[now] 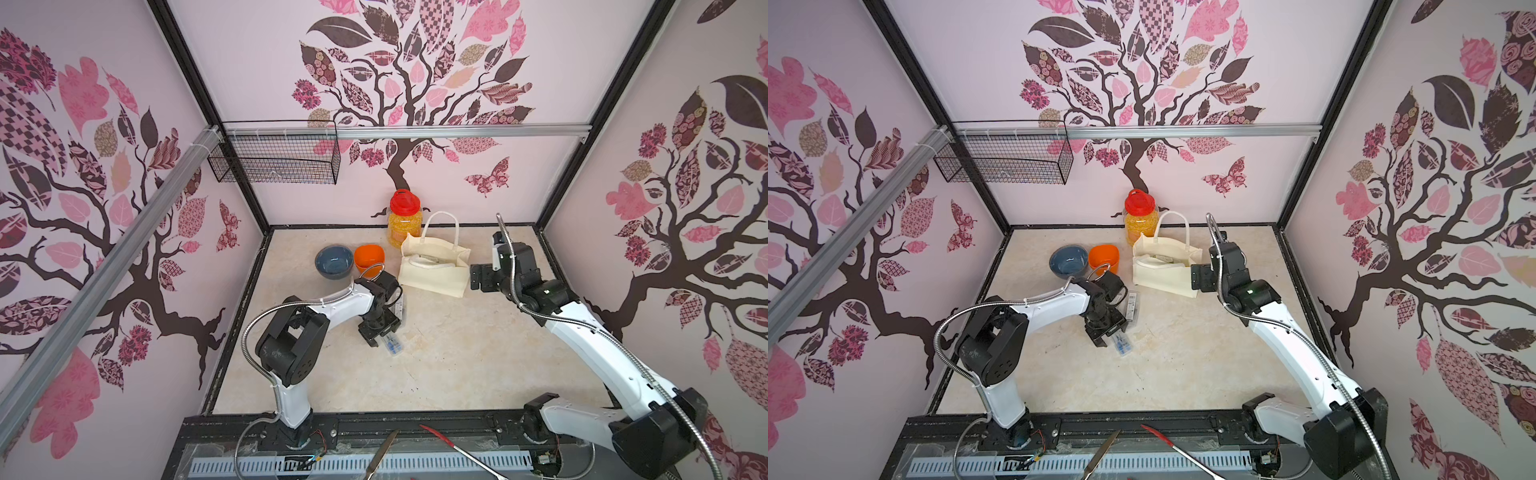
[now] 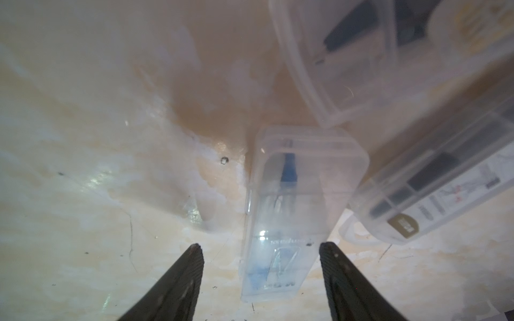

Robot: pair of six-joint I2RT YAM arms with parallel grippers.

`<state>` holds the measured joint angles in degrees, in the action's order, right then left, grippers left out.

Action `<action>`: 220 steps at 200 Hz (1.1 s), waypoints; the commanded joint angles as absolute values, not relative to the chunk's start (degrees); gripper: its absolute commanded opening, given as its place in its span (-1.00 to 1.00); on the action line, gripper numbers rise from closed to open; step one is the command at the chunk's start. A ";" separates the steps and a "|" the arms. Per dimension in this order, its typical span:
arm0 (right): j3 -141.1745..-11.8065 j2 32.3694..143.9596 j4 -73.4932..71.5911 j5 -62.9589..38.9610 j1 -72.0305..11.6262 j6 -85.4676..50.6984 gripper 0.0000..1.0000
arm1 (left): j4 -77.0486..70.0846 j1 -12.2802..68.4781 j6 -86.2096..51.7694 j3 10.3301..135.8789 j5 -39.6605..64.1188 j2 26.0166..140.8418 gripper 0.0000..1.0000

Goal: Put the compass set into the canvas bag
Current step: Pick up the compass set at the center of the board.

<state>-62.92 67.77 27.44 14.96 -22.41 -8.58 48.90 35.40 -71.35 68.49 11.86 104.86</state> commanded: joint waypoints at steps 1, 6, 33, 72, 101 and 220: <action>-63.67 66.59 26.50 16.01 -22.49 -7.74 0.98 | 49.72 35.76 -70.25 70.79 11.64 106.62 0.40; -63.65 66.62 26.51 16.00 -22.49 -7.82 0.98 | 49.86 35.84 -70.10 70.99 11.60 106.85 0.40; -63.71 66.53 26.50 16.17 -22.50 -7.81 0.98 | 50.06 35.92 -69.79 71.28 11.50 107.05 0.40; -63.74 66.66 26.37 16.26 -22.47 -7.78 0.98 | 49.32 36.35 -69.96 71.32 8.26 104.05 0.39; -64.09 66.98 26.43 15.83 -22.50 -8.09 0.98 | 49.63 36.37 -69.85 71.61 10.07 106.39 0.39; -63.99 66.62 26.37 16.28 -22.49 -7.73 0.98 | 49.64 36.31 -69.35 72.42 11.25 109.98 0.23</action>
